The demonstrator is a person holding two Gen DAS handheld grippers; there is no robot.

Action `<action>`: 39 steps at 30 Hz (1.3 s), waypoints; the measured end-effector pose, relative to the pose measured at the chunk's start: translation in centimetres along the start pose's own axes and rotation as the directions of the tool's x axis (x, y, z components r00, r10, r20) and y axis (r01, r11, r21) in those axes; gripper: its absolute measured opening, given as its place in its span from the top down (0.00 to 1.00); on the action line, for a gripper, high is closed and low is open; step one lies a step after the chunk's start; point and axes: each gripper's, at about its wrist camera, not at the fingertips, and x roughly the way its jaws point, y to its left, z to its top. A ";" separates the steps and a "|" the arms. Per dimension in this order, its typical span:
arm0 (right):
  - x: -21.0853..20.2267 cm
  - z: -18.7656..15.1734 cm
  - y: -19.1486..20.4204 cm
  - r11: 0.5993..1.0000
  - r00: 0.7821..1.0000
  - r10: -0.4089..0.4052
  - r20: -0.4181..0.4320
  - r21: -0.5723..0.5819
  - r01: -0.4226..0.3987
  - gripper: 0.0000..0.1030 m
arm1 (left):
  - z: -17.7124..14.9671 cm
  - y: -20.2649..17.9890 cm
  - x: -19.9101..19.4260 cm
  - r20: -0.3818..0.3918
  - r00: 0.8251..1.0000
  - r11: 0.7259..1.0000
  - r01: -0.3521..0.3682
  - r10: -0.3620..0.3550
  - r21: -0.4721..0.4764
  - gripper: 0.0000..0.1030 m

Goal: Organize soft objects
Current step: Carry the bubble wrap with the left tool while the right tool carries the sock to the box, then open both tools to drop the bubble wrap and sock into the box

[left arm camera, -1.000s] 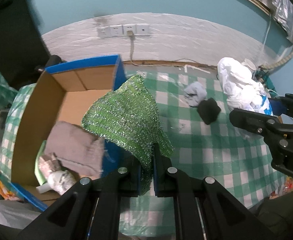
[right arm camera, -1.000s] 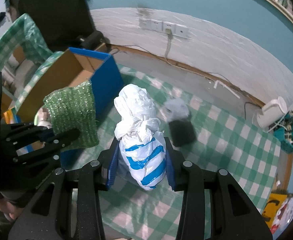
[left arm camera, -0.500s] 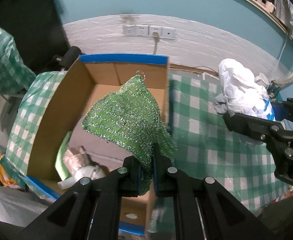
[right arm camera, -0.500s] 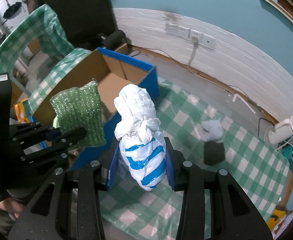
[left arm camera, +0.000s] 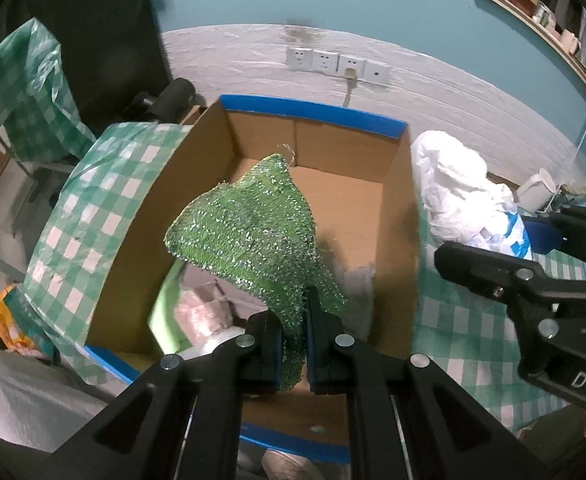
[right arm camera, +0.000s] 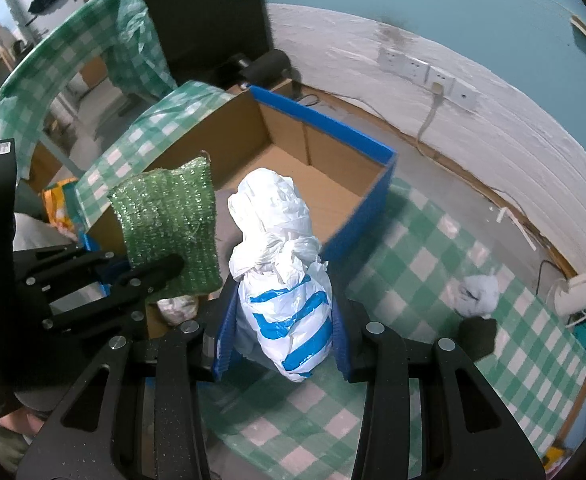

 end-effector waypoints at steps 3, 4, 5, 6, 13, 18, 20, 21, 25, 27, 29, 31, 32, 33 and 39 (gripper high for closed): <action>1.0 0.4 0.9 1.000 1.000 0.024 -0.016 -0.005 -0.024 0.62 | -0.1 0.9 0.3 -0.008 1.000 1.000 -0.010 0.010 -0.013 0.91; 1.3 0.5 1.1 1.000 0.999 0.027 -0.020 -0.007 -0.027 0.61 | -0.1 1.2 0.3 -0.009 1.000 1.000 -0.013 0.013 -0.016 0.91; 1.7 0.7 1.4 1.000 0.999 0.029 -0.025 -0.010 -0.030 0.61 | -0.2 1.6 0.4 -0.010 1.000 1.000 -0.014 0.014 -0.021 0.91; 2.1 0.9 1.7 0.999 0.999 0.034 -0.031 -0.014 -0.034 0.61 | -0.2 1.9 0.5 -0.013 1.000 1.000 -0.016 0.016 -0.026 0.91; 4.0 1.4 3.2 0.998 0.996 0.065 -0.061 -0.019 -0.066 0.60 | -0.6 3.8 2.3 -0.057 0.998 0.997 -0.041 0.038 -0.060 0.91; 4.6 1.5 3.3 0.996 0.994 0.087 -0.066 0.013 -0.086 0.55 | -1.1 4.6 3.1 -0.092 0.994 0.995 -0.058 0.050 -0.082 0.60; 4.6 1.4 3.1 0.997 0.995 0.081 -0.066 0.020 -0.080 0.53 | -1.1 4.8 3.0 -0.084 0.995 0.994 -0.061 0.053 -0.091 0.51; 4.5 1.4 2.9 0.997 0.995 0.079 -0.064 0.026 -0.077 0.49 | -1.0 4.8 2.7 -0.074 0.996 0.994 -0.064 0.058 -0.092 0.49; 3.9 1.2 2.6 0.996 0.996 0.074 -0.042 0.045 -0.072 0.38 | -0.9 4.9 2.0 -0.048 0.997 0.994 -0.061 0.057 -0.093 0.33; 3.4 1.0 2.3 0.996 0.997 0.075 -0.030 0.049 -0.074 0.38 | -0.9 4.8 1.8 -0.036 0.998 0.994 -0.058 0.055 -0.090 0.33; 2.8 0.7 2.0 0.996 0.997 0.072 -0.017 0.049 -0.071 0.38 | -0.9 4.5 1.7 -0.034 0.998 0.995 -0.057 0.055 -0.077 0.33; 2.1 0.2 1.4 0.996 0.998 0.065 -0.006 0.061 -0.065 0.38 | -0.8 4.2 1.5 -0.029 0.998 0.996 -0.056 0.054 -0.071 0.33; 2.0 0.0 1.1 0.996 0.998 0.061 -0.004 0.065 -0.061 0.38 | -0.8 4.1 1.4 -0.026 0.998 0.996 -0.054 0.052 -0.068 0.33; 1.6 -0.3 0.7 0.996 0.999 0.053 0.000 0.068 -0.053 0.37 | -0.7 3.8 1.2 -0.022 0.998 0.997 -0.052 0.050 -0.066 0.33; 0.0 -1.8 -1.0 0.997 1.000 -0.012 0.017 0.071 0.010 0.37 | -0.1 1.9 -0.7 0.031 0.999 0.999 -0.027 0.028 -0.029 0.29</action>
